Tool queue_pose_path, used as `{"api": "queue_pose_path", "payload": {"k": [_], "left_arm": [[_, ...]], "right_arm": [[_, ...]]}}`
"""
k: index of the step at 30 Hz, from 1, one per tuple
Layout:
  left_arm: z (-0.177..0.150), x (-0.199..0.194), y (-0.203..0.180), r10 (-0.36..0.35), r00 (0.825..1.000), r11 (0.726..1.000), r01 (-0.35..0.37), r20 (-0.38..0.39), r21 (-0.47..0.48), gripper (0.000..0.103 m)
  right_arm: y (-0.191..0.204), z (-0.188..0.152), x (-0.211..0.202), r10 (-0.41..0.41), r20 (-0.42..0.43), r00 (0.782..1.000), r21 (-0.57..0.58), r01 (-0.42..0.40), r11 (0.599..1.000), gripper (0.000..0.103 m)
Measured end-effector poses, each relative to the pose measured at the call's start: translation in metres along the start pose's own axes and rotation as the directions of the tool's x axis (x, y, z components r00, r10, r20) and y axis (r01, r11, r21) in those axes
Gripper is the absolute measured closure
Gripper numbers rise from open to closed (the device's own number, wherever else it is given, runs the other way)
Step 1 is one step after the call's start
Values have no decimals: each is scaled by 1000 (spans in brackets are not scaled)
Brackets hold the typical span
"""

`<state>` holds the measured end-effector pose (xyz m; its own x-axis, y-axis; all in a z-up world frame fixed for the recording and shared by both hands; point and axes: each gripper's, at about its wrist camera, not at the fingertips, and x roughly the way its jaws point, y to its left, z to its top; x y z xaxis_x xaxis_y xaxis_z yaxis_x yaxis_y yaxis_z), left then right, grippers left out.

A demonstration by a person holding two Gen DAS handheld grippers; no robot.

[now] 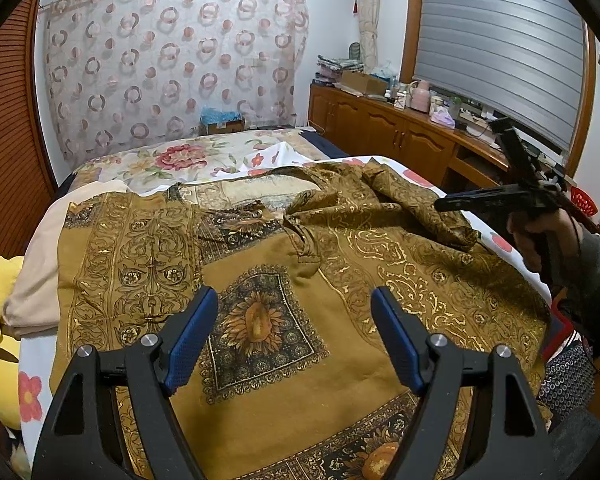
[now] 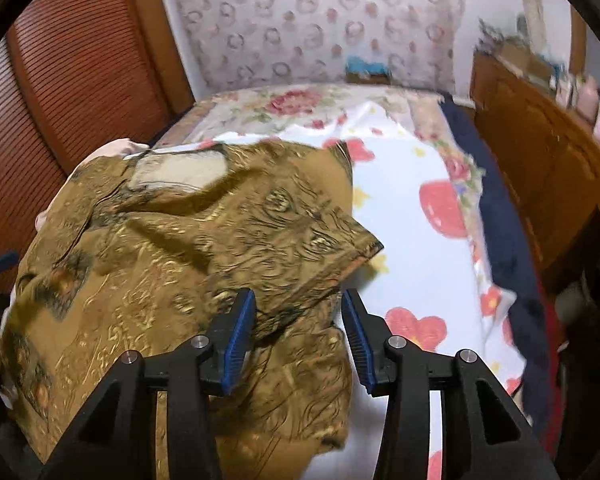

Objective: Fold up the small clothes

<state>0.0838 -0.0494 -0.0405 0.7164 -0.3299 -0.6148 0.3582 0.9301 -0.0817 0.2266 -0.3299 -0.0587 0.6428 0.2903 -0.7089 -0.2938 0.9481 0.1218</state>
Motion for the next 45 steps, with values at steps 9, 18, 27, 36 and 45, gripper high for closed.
{"api": "queue_pose_path", "payload": {"k": [9, 18, 27, 36, 45], "left_arm": [[-3, 0, 4, 4, 1000, 1000, -4, -2, -7, 24], [-6, 1, 8, 12, 1000, 1000, -12, -9, -18, 24], [-9, -1, 12, 13, 1000, 1000, -14, -12, -26, 24], [-13, -1, 16, 15, 1000, 999, -15, -18, -36, 24], [-12, -1, 17, 17, 1000, 999, -17, -18, -37, 24]], "right_arm": [[-1, 14, 31, 85, -19, 996, 88, -83, 993, 57], [14, 21, 26, 50, 26, 998, -31, -49, 998, 96], [19, 31, 41, -19, 30, 999, -24, 20, 1000, 95], [20, 48, 51, -38, 23, 999, 5, 38, 999, 92], [64, 51, 27, 75, 104, 992, -124, -62, 990, 99]]}}
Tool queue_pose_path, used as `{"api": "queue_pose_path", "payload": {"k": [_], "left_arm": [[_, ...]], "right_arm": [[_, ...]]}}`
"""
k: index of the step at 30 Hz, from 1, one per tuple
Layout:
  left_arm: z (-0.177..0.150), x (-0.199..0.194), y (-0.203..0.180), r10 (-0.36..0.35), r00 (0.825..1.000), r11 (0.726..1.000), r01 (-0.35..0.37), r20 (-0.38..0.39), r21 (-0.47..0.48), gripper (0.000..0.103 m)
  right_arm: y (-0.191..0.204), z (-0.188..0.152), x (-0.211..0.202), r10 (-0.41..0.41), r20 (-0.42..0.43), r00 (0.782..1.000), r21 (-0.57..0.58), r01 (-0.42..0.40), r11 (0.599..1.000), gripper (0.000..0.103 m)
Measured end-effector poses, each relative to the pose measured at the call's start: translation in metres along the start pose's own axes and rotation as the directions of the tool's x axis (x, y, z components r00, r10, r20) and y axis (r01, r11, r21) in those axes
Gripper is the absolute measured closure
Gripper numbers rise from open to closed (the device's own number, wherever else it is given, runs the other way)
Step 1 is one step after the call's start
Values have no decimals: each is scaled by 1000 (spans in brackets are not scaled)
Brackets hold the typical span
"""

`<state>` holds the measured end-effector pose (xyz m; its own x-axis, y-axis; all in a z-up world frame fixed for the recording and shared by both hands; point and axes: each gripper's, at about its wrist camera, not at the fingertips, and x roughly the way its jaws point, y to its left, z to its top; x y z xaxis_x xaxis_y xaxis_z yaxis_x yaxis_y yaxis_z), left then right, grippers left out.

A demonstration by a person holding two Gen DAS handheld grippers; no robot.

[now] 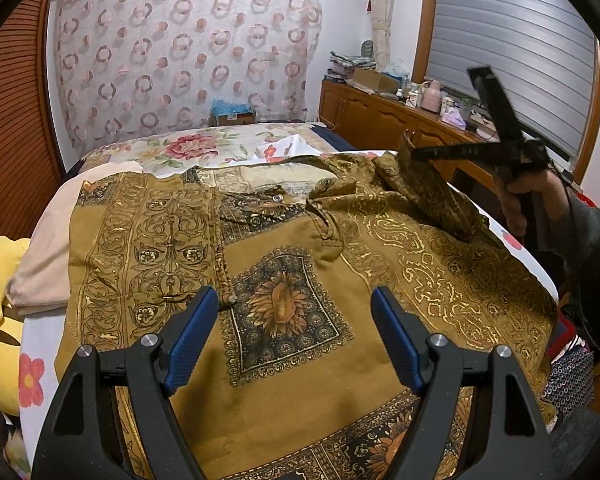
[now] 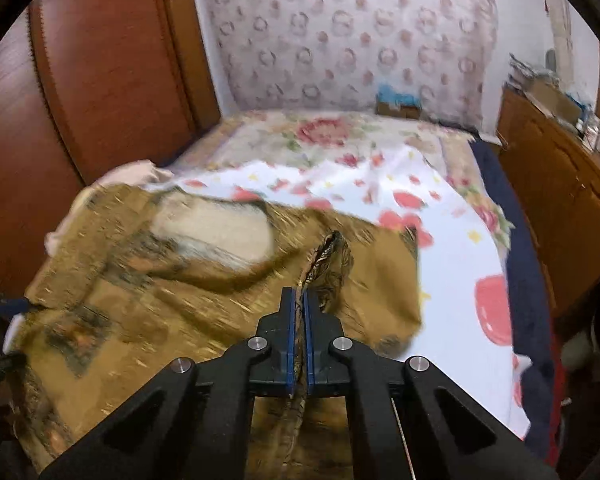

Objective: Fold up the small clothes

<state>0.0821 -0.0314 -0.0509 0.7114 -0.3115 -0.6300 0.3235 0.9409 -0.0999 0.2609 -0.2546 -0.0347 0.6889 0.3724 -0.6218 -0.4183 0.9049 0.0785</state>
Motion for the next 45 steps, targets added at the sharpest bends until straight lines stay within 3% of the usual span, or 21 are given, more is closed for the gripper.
{"api": "queue_pose_path", "payload": {"k": [5, 8, 9, 11, 14, 18, 22, 27, 30, 35, 36, 39, 45], "left_arm": [[-1, 0, 0, 1, 1000, 1000, -1, 2, 0, 24], [0, -1, 1, 4, 1000, 1000, -4, 5, 0, 24], [0, -2, 2, 7, 1000, 1000, -7, 7, -1, 24], [3, -3, 4, 13, 1000, 1000, -13, 11, 0, 24], [5, -5, 11, 25, 1000, 1000, -25, 16, -10, 24], [7, -4, 21, 43, 999, 999, -43, 17, -23, 24], [9, 0, 33, 69, 998, 997, -68, 9, -31, 24], [10, 1, 44, 85, 996, 995, -85, 4, -49, 24], [9, -1, 48, 90, 996, 995, -89, 6, -48, 24], [8, -1, 51, 95, 995, 994, -94, 7, -55, 24], [7, -2, 52, 96, 995, 994, -95, 8, -57, 24], [8, -2, 56, 103, 995, 993, -102, 12, -66, 24], [10, -5, 63, 118, 993, 991, -117, 18, -63, 24]], "right_arm": [[28, 5, -8, 121, 4, 993, -26, -121, 992, 99], [43, 7, -11, 114, 9, 993, -72, -113, 991, 79], [44, 7, -13, 109, 15, 994, -78, -108, 991, 67], [37, 6, -16, 82, 27, 996, -80, -80, 994, 61], [15, 1, -14, -2, 14, 1000, -52, 3, 999, 60], [-23, -14, 9, -136, -97, 986, -40, 133, 990, 60], [-48, -25, 36, -164, -184, 969, 1, 167, 986, 60], [-65, -17, 53, -83, -215, 973, 94, 105, 990, 61], [-67, -16, 52, -66, -199, 978, 89, 85, 992, 98], [-91, -18, 20, -96, -86, 992, 147, 108, 983, 99], [-92, -19, 19, -93, -87, 992, 149, 105, 983, 98], [-95, -22, 20, -142, -133, 981, 137, 160, 977, 82], [-85, -37, 4, -132, -125, 983, 107, 146, 984, 72]]}}
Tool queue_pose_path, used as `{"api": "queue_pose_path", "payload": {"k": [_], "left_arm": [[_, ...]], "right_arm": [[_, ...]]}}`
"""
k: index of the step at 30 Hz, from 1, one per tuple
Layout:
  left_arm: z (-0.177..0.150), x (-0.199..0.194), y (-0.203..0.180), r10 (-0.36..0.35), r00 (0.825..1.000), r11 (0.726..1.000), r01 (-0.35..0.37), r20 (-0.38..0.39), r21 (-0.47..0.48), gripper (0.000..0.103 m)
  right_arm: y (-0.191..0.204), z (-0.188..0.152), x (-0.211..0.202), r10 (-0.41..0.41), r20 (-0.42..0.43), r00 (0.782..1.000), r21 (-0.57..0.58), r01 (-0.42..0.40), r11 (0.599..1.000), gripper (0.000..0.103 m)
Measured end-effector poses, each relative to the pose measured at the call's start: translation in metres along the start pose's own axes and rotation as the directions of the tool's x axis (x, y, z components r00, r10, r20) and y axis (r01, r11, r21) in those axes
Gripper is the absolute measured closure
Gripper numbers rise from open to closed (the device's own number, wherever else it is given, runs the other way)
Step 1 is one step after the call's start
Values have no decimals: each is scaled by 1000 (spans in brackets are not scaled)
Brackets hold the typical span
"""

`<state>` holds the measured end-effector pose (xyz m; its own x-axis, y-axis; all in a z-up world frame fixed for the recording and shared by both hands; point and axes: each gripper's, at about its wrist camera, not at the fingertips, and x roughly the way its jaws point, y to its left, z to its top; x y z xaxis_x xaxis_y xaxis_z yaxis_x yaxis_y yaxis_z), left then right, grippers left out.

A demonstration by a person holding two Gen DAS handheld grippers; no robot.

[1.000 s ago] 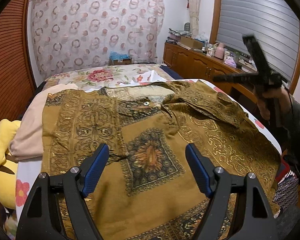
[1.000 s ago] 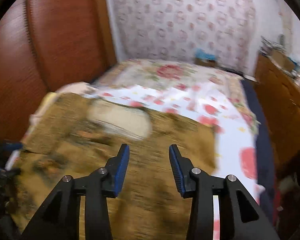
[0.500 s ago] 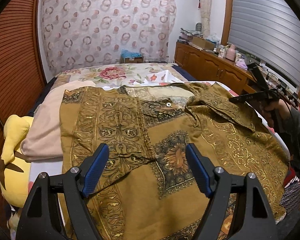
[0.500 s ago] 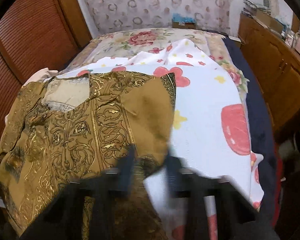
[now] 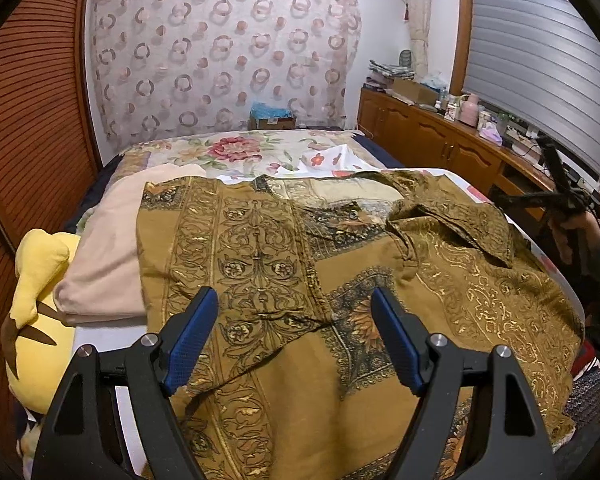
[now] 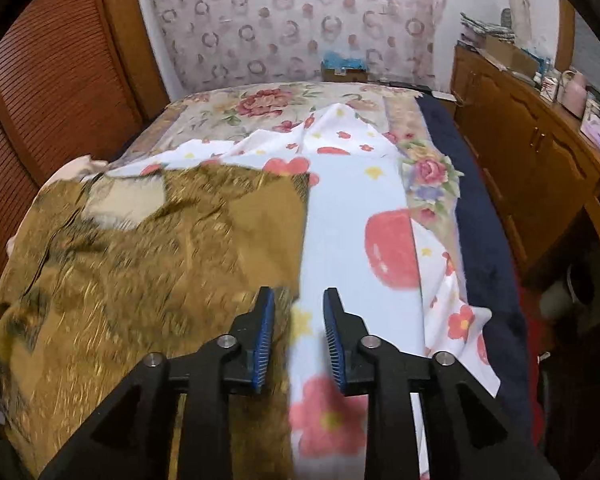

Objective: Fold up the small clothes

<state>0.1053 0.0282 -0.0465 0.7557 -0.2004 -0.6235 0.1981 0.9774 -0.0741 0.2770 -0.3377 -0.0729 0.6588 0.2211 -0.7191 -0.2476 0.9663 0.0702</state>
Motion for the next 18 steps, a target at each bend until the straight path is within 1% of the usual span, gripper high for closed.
{"api": "queue_pose_path", "payload": {"k": [1, 2, 4, 6, 9, 12, 17, 18], "left_arm": [[1, 0, 1, 4, 1000, 1000, -4, 0, -4, 24], [1, 1, 4, 7, 1000, 1000, -7, 3, -11, 24], [1, 0, 7, 10, 1000, 1000, -10, 9, -22, 24], [1, 0, 10, 15, 1000, 1000, -14, 9, -26, 24], [0, 0, 16, 28, 1000, 999, -28, 4, -30, 24], [1, 1, 21, 39, 999, 999, -39, 8, -36, 24], [11, 7, 37, 71, 997, 997, -71, 4, -28, 24], [14, 9, 41, 81, 997, 996, -81, 2, -21, 24]], "right_arm": [[3, 0, 0, 10, -4, 1000, -1, -10, 1000, 68], [4, -2, -3, 22, -10, 1000, -1, -22, 1000, 66], [6, -9, -11, 43, -16, 999, -4, -43, 999, 66], [8, -24, -18, 53, -43, 998, -11, -54, 998, 66], [12, -38, -19, 49, -75, 996, -47, -52, 998, 66], [14, -44, -22, 25, -66, 998, -88, -31, 996, 90], [7, -41, -24, 48, -69, 996, -67, -53, 996, 90], [6, -39, -27, 50, -55, 997, -68, -54, 996, 87]]}}
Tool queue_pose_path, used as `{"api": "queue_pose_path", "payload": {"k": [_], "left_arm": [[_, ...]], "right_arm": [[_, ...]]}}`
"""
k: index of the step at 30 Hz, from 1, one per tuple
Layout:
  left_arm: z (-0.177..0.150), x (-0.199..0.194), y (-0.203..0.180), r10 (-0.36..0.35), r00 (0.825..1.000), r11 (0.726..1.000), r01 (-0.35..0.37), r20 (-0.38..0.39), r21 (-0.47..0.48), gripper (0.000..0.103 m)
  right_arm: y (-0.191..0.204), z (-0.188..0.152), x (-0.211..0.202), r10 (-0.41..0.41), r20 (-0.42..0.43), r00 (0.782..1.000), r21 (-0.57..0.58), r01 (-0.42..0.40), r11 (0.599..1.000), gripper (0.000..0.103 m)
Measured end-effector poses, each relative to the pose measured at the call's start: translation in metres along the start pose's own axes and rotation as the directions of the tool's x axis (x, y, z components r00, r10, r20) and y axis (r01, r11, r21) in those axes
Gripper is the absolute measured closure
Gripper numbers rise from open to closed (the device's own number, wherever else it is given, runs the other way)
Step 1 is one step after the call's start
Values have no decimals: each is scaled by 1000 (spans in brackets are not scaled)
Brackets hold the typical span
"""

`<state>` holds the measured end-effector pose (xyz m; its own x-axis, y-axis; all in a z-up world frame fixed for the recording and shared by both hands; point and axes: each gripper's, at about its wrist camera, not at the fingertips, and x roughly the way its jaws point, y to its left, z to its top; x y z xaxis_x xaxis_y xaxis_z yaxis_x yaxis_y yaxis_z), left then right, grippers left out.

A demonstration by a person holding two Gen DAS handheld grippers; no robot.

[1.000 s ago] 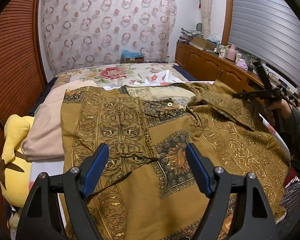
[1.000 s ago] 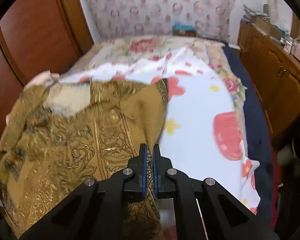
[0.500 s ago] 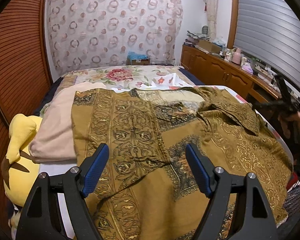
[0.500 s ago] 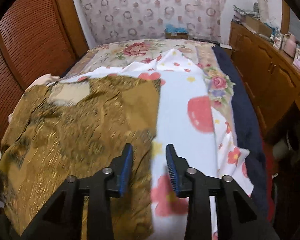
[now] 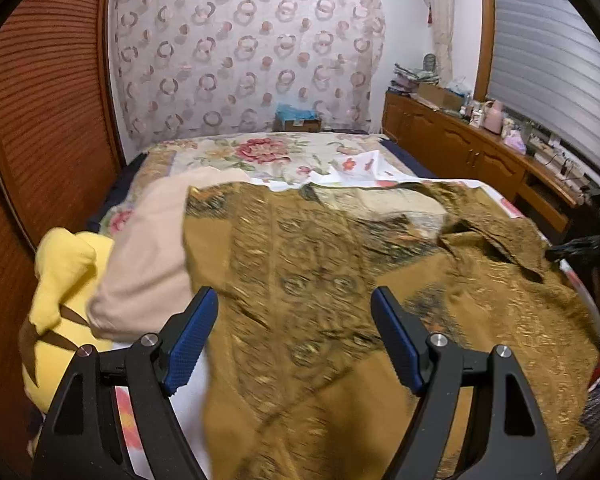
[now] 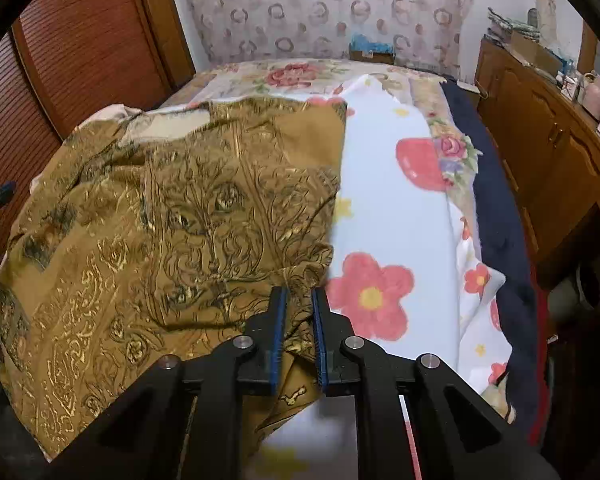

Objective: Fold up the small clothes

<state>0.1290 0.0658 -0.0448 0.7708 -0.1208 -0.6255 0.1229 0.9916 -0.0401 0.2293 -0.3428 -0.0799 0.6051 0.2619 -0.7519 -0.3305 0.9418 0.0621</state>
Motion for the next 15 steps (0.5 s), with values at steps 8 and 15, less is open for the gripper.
{"api": "queue_pose_path", "payload": {"k": [8, 15], "left_arm": [[30, 37, 46, 63, 997, 998, -64, -40, -22, 24], [40, 70, 65, 77, 993, 996, -81, -93, -41, 24]], "right_arm": [[-13, 46, 9, -23, 78, 997, 14, 22, 1000, 62], [-21, 100, 80, -6, 0, 1000, 32, 6, 999, 62]]}}
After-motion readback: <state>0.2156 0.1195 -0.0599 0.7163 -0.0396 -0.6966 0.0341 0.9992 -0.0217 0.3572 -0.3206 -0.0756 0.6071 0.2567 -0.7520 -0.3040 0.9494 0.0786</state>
